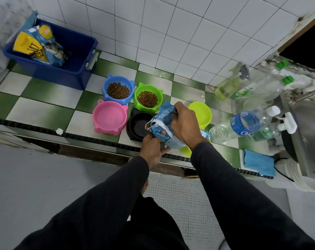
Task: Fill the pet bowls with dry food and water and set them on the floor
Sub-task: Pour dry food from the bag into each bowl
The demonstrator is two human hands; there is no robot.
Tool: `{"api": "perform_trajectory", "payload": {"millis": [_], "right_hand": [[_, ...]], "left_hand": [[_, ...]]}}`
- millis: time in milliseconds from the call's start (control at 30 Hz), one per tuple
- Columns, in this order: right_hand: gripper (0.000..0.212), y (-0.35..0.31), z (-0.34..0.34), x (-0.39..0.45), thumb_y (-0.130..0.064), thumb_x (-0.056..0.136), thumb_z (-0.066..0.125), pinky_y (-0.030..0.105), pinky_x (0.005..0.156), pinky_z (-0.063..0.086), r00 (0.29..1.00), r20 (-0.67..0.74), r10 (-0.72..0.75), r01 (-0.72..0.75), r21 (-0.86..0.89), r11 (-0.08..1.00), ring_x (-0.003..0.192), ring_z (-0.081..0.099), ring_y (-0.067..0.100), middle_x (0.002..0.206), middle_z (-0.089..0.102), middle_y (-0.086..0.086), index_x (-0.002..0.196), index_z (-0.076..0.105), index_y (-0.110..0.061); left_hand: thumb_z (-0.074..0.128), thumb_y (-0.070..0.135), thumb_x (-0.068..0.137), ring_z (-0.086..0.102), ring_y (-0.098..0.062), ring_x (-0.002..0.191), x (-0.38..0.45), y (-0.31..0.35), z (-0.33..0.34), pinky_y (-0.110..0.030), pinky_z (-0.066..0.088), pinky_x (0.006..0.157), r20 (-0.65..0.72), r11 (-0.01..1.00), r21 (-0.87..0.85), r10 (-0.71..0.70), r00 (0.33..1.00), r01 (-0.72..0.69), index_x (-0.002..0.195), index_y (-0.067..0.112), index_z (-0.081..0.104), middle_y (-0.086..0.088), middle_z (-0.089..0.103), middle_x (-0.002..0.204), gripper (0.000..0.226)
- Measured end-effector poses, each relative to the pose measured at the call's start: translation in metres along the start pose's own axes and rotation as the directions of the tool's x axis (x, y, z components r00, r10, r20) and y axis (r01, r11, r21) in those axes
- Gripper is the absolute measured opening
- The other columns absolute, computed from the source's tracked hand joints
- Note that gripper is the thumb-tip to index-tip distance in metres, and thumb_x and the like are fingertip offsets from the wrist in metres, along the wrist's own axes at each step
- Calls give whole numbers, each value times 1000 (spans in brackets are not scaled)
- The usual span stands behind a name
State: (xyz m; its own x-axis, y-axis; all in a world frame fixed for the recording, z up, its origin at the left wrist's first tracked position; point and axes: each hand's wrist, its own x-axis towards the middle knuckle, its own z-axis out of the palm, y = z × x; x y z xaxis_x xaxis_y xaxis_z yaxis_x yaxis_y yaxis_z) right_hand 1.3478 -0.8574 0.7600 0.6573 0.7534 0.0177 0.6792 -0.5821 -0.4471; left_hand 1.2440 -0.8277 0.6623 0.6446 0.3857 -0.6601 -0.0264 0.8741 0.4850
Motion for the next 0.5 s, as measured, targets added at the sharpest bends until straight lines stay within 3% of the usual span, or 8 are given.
{"api": "perform_trajectory", "payload": {"millis": [167,267,367,500], "right_hand": [[3,-1,3,6,-9,93,52,42,62,41,995,85,-43,51,-98,994,83,57,43,90,65,24,94,50,-11],[7,-4,2,10,-8,92,53,37,61,32,991,119,-57,71,-114,991,83,57,43,91,65,24,94,49,-13],[15,-6,2,15,-8,92,54,35,63,31,989,136,-66,86,-143,986,87,59,42,97,67,23,106,56,-6],[12,-8,4,22,-9,92,54,35,62,31,983,169,-69,96,-160,982,86,59,43,96,66,23,104,55,-7]], "left_hand": [[55,10,104,63,-37,123,9,-2,-1,-48,59,80,-8,999,-32,-29,1000,29,131,17,63,-12,69,131,29],[53,11,105,65,-35,117,11,-2,1,-53,57,87,12,997,-63,-50,999,51,117,21,66,-10,71,121,20],[54,14,106,65,-32,113,14,-2,3,-56,56,92,39,993,-93,-68,997,72,117,22,64,-11,69,124,17],[53,12,106,68,-30,108,17,1,2,-56,55,92,58,989,-121,-73,996,79,117,21,64,-12,69,123,18]]}}
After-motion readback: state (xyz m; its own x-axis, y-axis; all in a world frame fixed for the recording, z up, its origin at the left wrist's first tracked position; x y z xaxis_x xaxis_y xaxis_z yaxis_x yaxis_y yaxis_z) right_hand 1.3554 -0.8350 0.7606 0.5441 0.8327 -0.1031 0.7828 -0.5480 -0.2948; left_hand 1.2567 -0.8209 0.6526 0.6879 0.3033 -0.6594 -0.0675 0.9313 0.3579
